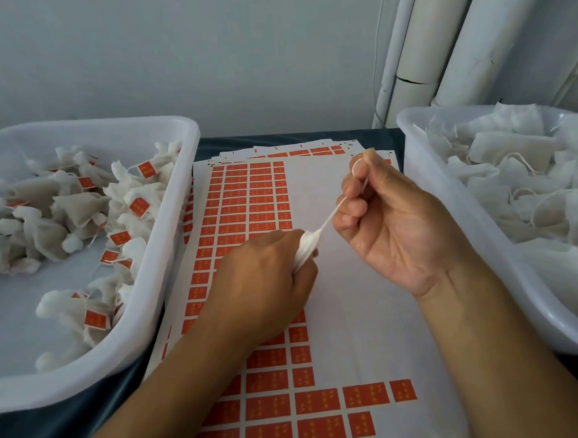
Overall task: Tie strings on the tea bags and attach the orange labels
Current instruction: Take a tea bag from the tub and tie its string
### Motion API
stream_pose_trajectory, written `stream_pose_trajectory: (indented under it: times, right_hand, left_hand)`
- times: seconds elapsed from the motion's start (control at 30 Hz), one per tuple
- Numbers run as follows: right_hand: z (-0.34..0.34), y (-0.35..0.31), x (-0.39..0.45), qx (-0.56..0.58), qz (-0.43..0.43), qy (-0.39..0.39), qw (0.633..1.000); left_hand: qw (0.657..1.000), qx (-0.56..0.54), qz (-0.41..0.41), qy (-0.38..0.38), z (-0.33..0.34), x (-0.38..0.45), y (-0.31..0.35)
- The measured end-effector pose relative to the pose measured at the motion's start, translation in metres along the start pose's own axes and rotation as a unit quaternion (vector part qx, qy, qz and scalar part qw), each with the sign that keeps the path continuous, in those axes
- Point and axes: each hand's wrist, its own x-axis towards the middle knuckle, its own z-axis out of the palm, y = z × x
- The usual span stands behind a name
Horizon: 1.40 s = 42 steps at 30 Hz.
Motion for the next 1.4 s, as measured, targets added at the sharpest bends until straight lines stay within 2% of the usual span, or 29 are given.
stream_pose_trajectory:
  times: [0.17,0.2,0.27,0.37,0.4,0.47,0.53,0.63,0.77,0.8,0.93,1.0,1.13,1.23,1.3,1.4]
  right_hand:
    - [0.003,0.003,0.000,-0.030,0.002,-0.021,0.999]
    - [0.003,0.004,0.000,-0.034,0.001,-0.023,0.999]
    - [0.003,0.003,0.000,-0.040,-0.004,-0.023,0.999]
    - [0.002,0.001,-0.001,-0.067,-0.016,-0.010,0.998]
    - [0.002,0.002,-0.001,-0.077,-0.018,-0.008,0.997]
    - [0.003,0.002,-0.002,-0.098,-0.022,-0.011,0.995]
    - [0.005,0.003,-0.004,-0.141,-0.028,-0.025,0.989]
    - [0.011,0.006,-0.007,-0.242,-0.039,-0.052,0.968]
    - [0.018,0.013,-0.010,-0.346,-0.017,-0.108,0.932]
    - [0.020,0.015,-0.011,-0.376,-0.009,-0.124,0.918]
    - [0.022,0.026,-0.013,-0.460,0.027,-0.144,0.876]
    - [0.021,0.031,-0.013,-0.495,0.048,-0.137,0.857]
    - [0.018,0.035,-0.011,-0.527,0.066,-0.108,0.840]
    - [0.016,0.032,-0.008,-0.523,0.070,-0.073,0.846]
    - [0.014,0.029,-0.006,-0.506,0.076,-0.037,0.858]
    - [0.011,0.023,-0.004,-0.431,0.096,0.029,0.897]
  left_hand:
    - [0.999,0.036,0.020,-0.013,0.001,-0.005,0.003]
    - [0.999,0.019,0.025,-0.015,0.000,-0.007,0.003]
    - [0.996,-0.091,0.004,0.002,-0.006,-0.008,0.006]
    - [0.957,-0.267,-0.083,0.080,-0.011,-0.005,0.011]
    - [0.943,-0.304,-0.122,0.063,-0.013,-0.003,0.012]
    - [0.911,-0.372,-0.169,-0.051,-0.016,-0.003,0.013]
    - [0.883,-0.412,-0.182,-0.134,-0.017,-0.005,0.015]
    - [0.884,-0.405,-0.189,-0.140,-0.014,-0.004,0.015]
    - [0.855,-0.445,-0.217,-0.152,-0.016,0.000,0.006]
    - [0.841,-0.474,-0.210,-0.153,-0.018,0.000,0.004]
    - [0.746,-0.615,-0.196,-0.164,-0.024,0.002,0.000]
    - [0.728,-0.635,-0.212,-0.147,-0.028,0.003,0.001]
    - [0.732,-0.630,-0.249,-0.071,-0.027,0.003,-0.003]
    - [0.730,-0.635,-0.251,-0.033,-0.027,0.004,-0.001]
    - [0.752,-0.613,-0.242,-0.026,-0.028,0.005,0.001]
    - [0.809,-0.534,-0.246,-0.023,-0.028,0.005,0.001]
